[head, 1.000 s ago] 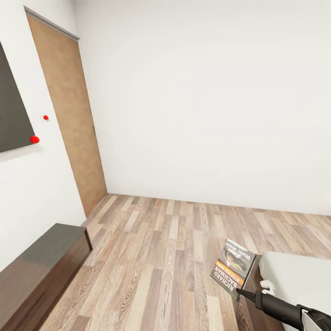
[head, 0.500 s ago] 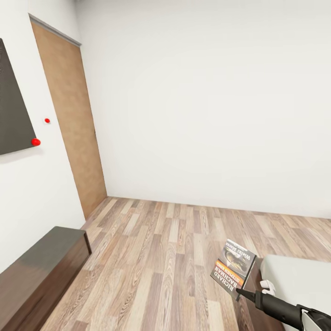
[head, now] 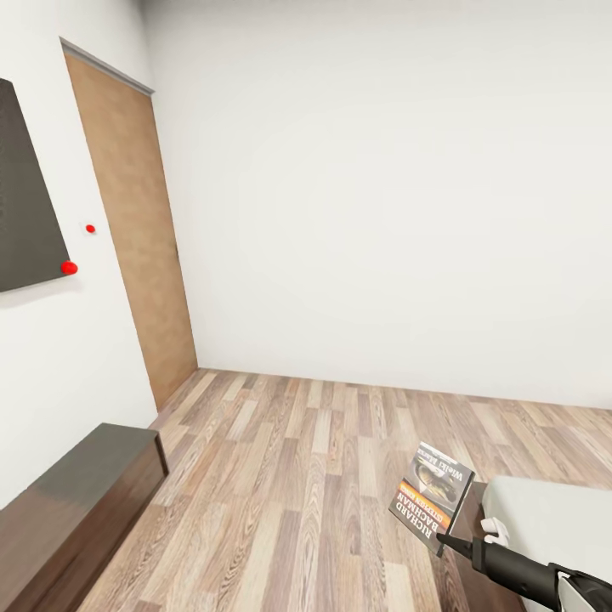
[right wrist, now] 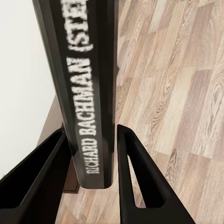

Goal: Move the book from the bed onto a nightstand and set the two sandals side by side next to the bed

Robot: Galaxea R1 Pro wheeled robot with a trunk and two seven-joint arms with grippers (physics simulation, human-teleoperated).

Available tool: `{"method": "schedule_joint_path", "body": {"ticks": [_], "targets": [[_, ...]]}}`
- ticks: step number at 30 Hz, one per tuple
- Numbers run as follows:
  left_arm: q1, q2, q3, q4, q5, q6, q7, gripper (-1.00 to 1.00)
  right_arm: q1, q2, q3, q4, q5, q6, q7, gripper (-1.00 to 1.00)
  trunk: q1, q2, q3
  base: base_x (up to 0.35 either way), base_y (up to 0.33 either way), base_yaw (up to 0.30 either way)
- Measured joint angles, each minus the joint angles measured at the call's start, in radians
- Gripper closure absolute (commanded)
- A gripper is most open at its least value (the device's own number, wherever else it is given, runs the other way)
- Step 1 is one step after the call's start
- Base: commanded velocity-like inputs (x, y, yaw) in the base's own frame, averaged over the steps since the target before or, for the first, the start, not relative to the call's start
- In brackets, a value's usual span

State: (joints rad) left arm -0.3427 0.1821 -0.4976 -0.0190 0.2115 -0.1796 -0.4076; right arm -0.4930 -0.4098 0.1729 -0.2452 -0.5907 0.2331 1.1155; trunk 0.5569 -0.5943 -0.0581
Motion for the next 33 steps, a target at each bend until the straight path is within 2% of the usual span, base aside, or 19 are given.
{"method": "schedule_joint_path", "body": {"ticks": [10,24,33], "targets": [[0.000,0.000,0.000,0.000,0.000,0.000,0.000,-1.00,0.000,0.000,0.000,0.000,0.000,0.000,0.000,1.00,0.000,0.000,0.001,0.000,0.000,0.000],[0.000,0.000,0.000,0.000,0.000,0.000,0.000,-1.00,0.000,0.000,0.000,0.000,0.001,0.000,0.000,1.00,0.054,-0.098,-0.044,0.000,0.000,0.000],[0.000,0.000,0.000,0.000,0.000,0.000,0.000,-1.00,0.000,-0.001,0.000,0.000,0.001,0.000,0.000,1.00,0.088,-0.161,-0.085,0.000,0.000,0.000]]}}
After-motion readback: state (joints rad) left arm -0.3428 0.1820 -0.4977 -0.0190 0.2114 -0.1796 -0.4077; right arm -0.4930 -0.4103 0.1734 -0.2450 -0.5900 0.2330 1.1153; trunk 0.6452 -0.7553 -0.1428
